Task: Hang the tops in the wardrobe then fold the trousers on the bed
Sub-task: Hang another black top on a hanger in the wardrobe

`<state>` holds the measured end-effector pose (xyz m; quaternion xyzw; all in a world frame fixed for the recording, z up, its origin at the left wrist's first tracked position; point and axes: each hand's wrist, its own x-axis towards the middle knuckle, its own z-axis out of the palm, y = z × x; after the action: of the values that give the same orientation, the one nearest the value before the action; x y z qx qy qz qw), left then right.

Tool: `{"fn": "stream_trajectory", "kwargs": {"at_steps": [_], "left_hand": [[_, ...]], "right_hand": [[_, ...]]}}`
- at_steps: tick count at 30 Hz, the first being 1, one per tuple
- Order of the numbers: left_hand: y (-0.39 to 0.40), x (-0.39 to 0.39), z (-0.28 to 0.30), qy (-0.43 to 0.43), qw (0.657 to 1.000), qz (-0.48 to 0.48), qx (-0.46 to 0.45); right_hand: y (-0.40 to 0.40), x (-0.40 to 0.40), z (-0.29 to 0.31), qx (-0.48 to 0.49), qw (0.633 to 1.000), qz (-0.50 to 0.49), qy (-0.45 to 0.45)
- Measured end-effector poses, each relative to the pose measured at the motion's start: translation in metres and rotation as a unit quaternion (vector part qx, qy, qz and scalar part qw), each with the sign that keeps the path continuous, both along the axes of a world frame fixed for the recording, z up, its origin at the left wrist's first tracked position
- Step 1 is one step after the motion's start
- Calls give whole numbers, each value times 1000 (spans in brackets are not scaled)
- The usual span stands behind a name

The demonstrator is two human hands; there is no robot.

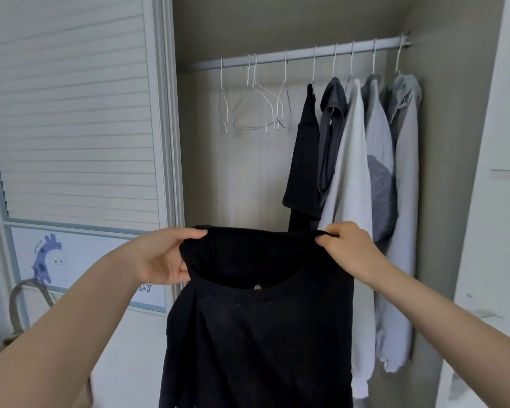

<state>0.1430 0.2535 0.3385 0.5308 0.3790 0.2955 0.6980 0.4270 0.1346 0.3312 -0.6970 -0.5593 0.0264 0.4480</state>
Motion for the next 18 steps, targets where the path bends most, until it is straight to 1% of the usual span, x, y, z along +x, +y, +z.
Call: {"fn": "stream_trajectory", "kwargs": {"at_steps": [2, 5, 8, 11, 13, 15, 18], "left_hand": [[4, 4, 11, -22, 999, -19, 25], [18, 14, 23, -86, 995, 5, 45], [36, 29, 34, -118, 991, 35, 56], [53, 45, 48, -77, 992, 55, 80], [64, 54, 57, -36, 992, 66, 103], [76, 66, 67, -27, 989, 74, 126], [95, 84, 80, -37, 977, 102, 186]], "right_hand": [[4, 6, -1, -16, 1000, -14, -3], [13, 7, 2, -76, 997, 10, -10], [26, -2, 20, -131, 986, 104, 27], [43, -12, 46, -138, 961, 223, 84], [62, -17, 69, -105, 961, 246, 72], [88, -21, 101, -30, 970, 232, 67], [140, -19, 163, 98, 972, 175, 125]]}}
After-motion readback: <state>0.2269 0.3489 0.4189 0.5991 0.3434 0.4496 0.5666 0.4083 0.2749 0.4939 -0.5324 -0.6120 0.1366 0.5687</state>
